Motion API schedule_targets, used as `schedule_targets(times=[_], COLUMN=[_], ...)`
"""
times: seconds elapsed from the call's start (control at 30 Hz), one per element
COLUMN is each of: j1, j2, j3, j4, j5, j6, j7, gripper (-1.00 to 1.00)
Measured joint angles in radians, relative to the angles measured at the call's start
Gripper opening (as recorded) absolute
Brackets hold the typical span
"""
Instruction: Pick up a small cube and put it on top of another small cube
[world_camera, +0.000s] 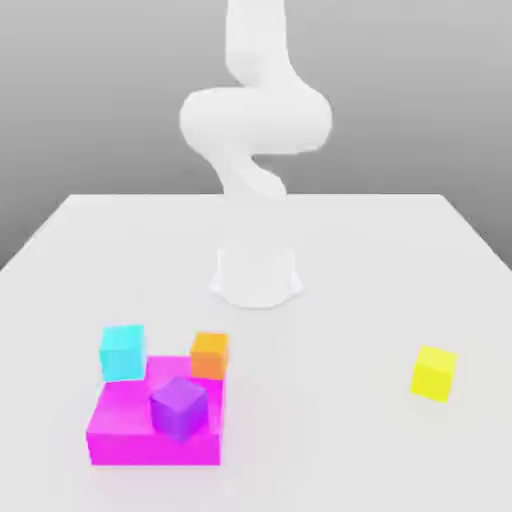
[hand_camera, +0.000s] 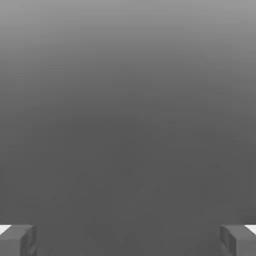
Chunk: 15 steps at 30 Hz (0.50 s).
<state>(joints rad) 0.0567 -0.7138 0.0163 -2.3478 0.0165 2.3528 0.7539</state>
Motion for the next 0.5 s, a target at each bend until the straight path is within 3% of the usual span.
schedule_targets(times=[0.5], j1=[0.319], j2=[0.552], j3=[0.184], j4=[-0.299], j5=[0.043], j6=[0.336], j7=[-0.25], gripper=[0.0])
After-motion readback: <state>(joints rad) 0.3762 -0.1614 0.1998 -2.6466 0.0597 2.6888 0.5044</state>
